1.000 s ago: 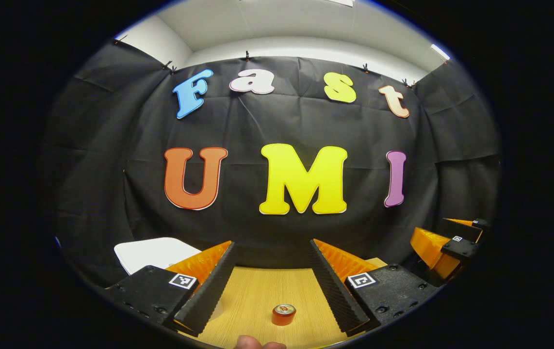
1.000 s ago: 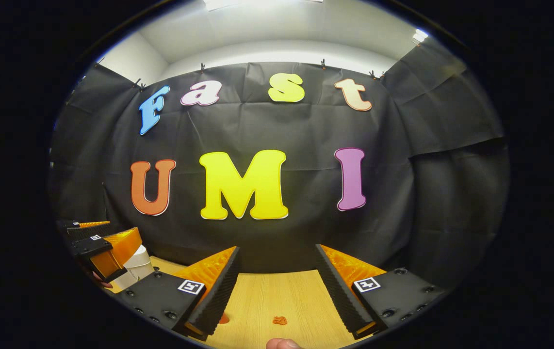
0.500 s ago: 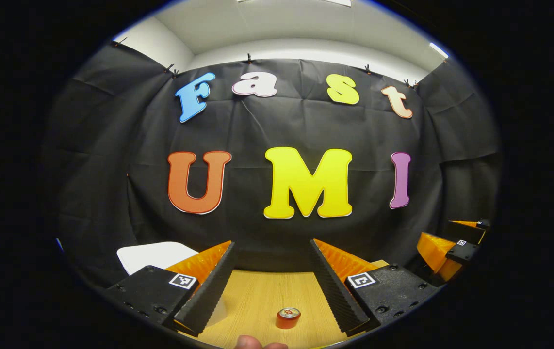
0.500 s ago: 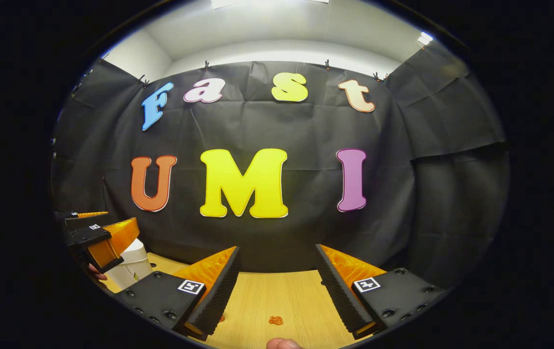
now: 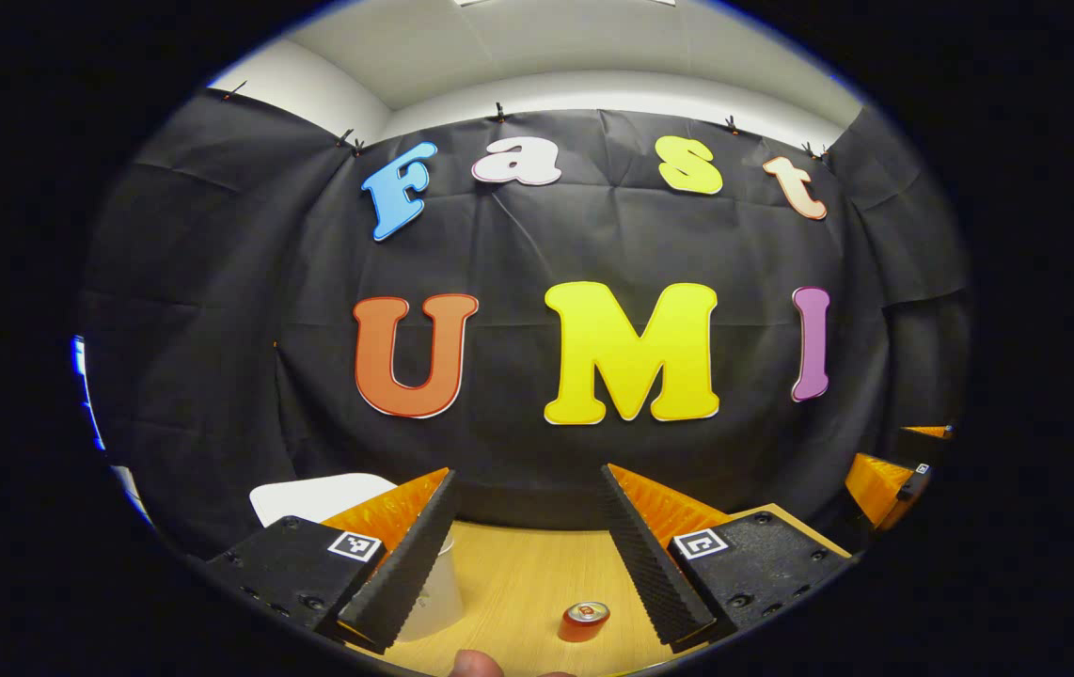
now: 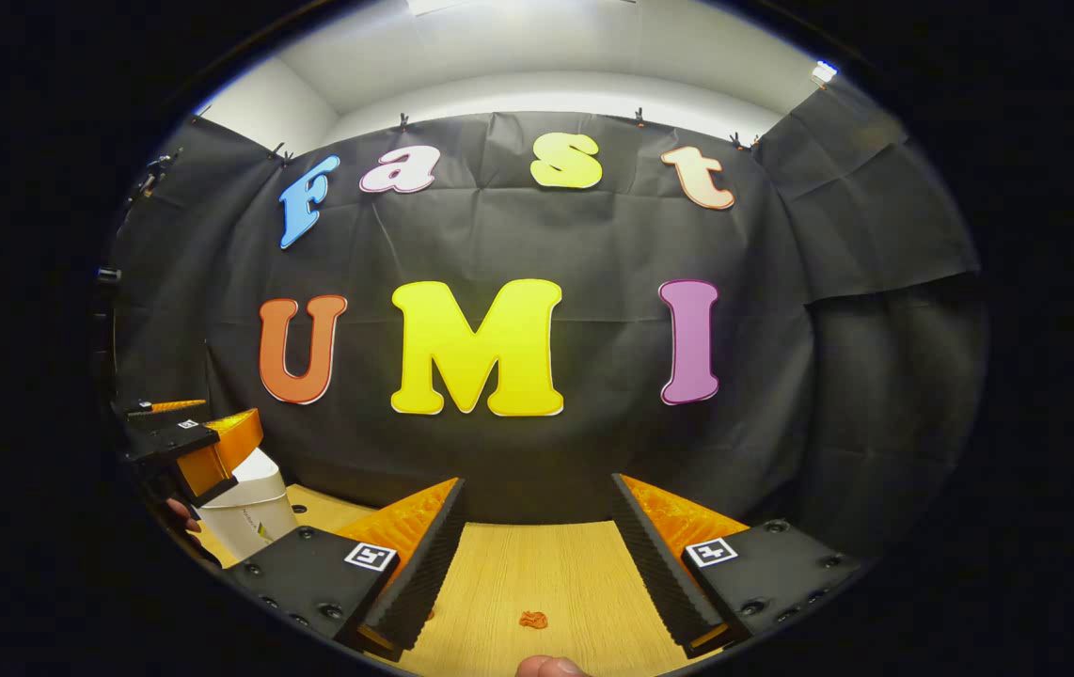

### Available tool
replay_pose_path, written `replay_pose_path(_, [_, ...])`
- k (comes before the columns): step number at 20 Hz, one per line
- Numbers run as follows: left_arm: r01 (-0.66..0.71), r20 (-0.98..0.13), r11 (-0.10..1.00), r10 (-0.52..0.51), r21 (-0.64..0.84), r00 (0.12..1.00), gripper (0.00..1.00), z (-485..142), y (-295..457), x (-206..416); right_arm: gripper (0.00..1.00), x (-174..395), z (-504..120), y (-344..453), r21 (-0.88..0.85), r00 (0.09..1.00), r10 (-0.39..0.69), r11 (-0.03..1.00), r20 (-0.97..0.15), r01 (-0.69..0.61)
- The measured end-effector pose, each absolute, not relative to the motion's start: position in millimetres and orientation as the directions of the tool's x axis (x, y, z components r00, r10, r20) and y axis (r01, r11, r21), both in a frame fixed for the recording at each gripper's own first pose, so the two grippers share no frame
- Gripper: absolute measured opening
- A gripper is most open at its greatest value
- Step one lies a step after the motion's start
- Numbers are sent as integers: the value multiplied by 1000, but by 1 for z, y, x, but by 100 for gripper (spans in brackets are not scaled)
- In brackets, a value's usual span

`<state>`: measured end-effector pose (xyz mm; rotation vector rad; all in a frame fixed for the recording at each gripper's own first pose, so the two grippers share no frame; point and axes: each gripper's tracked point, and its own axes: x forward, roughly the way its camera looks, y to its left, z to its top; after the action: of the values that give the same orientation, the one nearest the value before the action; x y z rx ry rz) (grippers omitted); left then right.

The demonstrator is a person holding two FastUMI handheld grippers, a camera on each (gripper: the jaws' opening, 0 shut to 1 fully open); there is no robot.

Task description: Press the lid of the desktop garbage bin to open it, pick up the crumpled paper on the desktop and throw it into the bin, then pick up the pop can on the desktop and drop it into the bin, and finally close the garbage bin lid.

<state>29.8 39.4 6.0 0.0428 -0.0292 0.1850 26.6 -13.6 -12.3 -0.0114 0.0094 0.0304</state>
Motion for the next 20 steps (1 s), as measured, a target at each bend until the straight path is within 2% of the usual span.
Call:
replay_pose_path(3, [-267, 29, 962, 266, 49, 964, 95, 8, 66, 32, 95, 30, -16, -13, -11, 999, 47, 999, -23, -48])
replay_pose_path(4, [-293, 26, 954, 292, 60, 956, 100, 8, 76, 33, 95, 31, -16, -12, -12, 998, 54, 998, -24, -54])
replay_pose_path(5, [-321, 23, 944, 320, 74, 947, 94, 8, 85, 34, 95, 33, -16, -12, -13, 998, 59, 998, -25, -60])
replay_pose_path(9, [-430, -2, 895, 433, 121, 901, 90, 9, 123, 40, 95, 37, -14, -7, -12, 996, 82, 997, -26, -82])
replay_pose_path(17, [-574, -45, 815, 578, 82, 815, 80, -1, 181, 48, 95, 42, -7, -1, -40, 993, 110, 993, -31, -111])
replay_pose_path(20, [-614, -87, 786, 619, 78, 781, 67, -18, 199, 53, 95, 44, -3, -2, -51, 993, 111, 992, -28, -113])
